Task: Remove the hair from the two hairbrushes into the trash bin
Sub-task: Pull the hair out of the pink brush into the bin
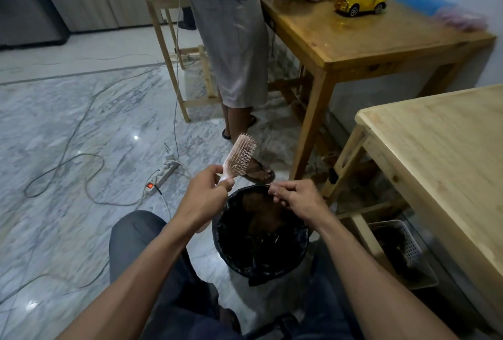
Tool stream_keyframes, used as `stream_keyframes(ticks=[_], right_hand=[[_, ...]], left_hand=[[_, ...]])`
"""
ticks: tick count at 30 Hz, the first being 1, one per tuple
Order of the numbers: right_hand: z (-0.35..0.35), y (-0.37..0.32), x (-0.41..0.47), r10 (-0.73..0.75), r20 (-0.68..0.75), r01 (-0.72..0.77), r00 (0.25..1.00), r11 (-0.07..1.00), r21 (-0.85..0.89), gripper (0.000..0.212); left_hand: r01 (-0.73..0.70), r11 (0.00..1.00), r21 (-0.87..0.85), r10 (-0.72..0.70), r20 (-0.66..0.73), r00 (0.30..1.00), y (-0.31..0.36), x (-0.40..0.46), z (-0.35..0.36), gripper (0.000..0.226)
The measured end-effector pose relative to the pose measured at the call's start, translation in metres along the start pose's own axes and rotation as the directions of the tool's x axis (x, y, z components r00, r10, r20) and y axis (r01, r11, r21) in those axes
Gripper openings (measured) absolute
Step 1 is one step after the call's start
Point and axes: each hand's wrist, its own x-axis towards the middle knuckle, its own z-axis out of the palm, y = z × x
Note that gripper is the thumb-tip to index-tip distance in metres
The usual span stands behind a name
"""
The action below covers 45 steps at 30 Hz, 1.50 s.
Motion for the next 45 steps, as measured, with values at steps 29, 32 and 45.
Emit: stream_keyframes(ticks=[29,32,45], right_hand=[[0.009,-0.015,0.003,0.079,0.041,-0.062,0.996,0.945,-0.32,0.028],[0.009,-0.023,0.005,0.124,0.188,-0.113,0.974,0.991,-0.069,0.064],[0.022,-0.018,0.002,-0.137,0.02,0.137,0.99,0.991,0.009,0.013]], left_hand=[[0.116,0.965,-0.237,-0.093,0.107,0.99,-0.013,-0.008,0.009,0.032],[0.076,0.988,-0.132,-0.065,0.083,0.994,-0.014,-0.009,0.008,0.034],[0.253,0.892,-0.374,-0.221,0.127,0.967,-0.004,-0.005,0.013,0.025]])
